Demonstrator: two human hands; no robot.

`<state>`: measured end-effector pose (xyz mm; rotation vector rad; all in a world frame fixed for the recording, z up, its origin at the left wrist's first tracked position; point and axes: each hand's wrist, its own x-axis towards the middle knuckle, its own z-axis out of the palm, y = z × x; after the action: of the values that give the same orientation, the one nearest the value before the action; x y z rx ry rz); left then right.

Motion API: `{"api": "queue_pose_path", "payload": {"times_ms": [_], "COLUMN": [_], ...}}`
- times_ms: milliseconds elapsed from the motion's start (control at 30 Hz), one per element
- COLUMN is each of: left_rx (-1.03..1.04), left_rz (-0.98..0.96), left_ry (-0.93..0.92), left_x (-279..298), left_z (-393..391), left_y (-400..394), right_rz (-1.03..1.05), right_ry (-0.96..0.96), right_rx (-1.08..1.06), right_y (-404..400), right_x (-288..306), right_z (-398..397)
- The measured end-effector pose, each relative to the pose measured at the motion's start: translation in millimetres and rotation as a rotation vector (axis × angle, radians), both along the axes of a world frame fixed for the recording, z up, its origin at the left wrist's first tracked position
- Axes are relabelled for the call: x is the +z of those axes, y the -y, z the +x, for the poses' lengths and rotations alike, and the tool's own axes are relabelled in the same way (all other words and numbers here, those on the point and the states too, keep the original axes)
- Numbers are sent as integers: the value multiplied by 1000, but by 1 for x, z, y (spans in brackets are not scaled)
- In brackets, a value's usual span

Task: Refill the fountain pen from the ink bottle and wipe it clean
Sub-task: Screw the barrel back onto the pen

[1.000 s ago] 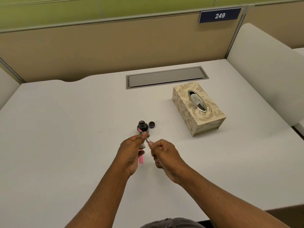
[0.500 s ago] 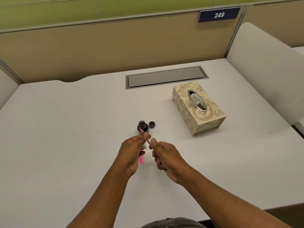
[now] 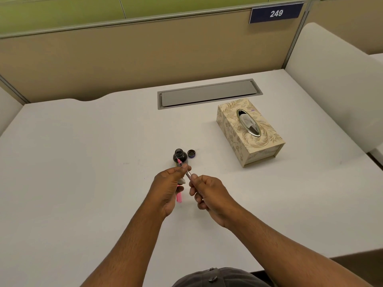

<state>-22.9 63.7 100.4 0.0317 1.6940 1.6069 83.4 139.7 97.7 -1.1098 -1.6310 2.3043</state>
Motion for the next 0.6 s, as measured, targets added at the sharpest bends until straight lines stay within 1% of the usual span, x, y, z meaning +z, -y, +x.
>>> {"api": "queue_pose_path", "payload": {"times_ms": [100, 233, 300, 400, 533, 600], "left_rx": [-12, -31, -48, -91, -112, -121], "left_rz": [-6, -15, -4, -14, -33, -38], "left_ry": [-15, -27, -9, -26, -29, -23], "left_x": [0, -1, 0, 3, 3, 1], "left_z": [0, 2, 2, 0, -1, 0], "left_y": [1, 2, 1, 1, 0, 0], "right_rz": [4, 168, 184, 140, 2, -28], "right_ry": [0, 32, 25, 12, -24, -4], "right_rx": [19, 19, 14, 35, 55, 93], "right_y": [1, 2, 3, 3, -1, -5], "right_x": [2, -1, -3, -2, -1, 1], "right_z": [0, 0, 0, 0, 3, 4]}}
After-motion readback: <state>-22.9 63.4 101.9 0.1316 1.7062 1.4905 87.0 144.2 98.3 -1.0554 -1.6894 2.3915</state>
